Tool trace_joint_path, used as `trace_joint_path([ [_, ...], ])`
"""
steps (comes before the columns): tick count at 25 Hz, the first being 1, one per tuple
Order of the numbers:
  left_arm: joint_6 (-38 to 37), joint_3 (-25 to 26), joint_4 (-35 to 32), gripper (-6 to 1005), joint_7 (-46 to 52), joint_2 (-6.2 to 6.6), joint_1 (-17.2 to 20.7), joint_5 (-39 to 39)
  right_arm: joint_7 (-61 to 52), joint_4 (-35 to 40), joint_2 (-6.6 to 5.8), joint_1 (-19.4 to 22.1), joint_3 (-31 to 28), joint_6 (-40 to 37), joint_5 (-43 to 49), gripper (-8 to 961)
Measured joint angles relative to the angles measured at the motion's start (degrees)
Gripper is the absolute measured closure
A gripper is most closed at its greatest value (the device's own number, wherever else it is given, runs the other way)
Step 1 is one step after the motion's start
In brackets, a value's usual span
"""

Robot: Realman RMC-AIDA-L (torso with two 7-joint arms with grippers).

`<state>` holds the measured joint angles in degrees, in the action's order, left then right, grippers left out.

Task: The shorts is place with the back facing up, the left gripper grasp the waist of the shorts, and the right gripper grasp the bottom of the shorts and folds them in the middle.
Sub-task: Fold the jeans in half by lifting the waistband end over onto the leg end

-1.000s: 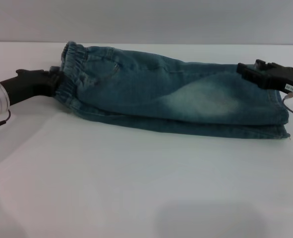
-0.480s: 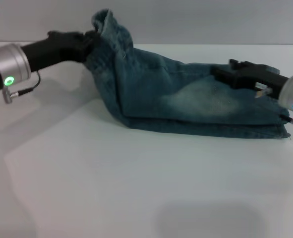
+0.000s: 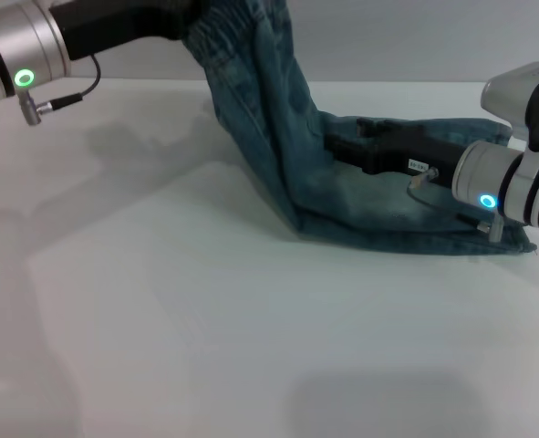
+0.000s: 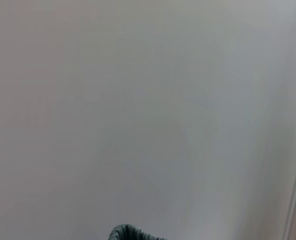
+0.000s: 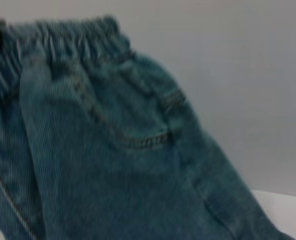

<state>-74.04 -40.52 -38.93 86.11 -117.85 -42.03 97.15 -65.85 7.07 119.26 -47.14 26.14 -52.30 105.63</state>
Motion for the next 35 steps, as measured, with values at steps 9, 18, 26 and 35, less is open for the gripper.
trace_joint_path([
  [9, -3.79, -0.88, -3.37, 926, 3.14, 0.01, -0.7, -2.53, 0.03, -2.67, 0.09, -2.05, 0.05, -0.01, 0.06, 316],
  [18, -3.93, -2.74, -3.46, 929, 3.63, -0.04, -1.11, -3.21, 0.01, -8.09, 0.13, -7.01, 1.27, -0.61, 0.48, 316],
  [26, -3.81, -2.83, -3.15, 932, 3.51, -0.09, -0.97, -3.21, -0.4, -9.32, 0.27, -9.36, 2.36, -1.08, 0.54, 316],
  [35, -2.57, -4.24, -2.85, 937, 3.1, -0.22, -0.29, -3.22, -0.52, -3.91, 0.01, -1.53, 0.26, -0.71, 0.13, 316],
])
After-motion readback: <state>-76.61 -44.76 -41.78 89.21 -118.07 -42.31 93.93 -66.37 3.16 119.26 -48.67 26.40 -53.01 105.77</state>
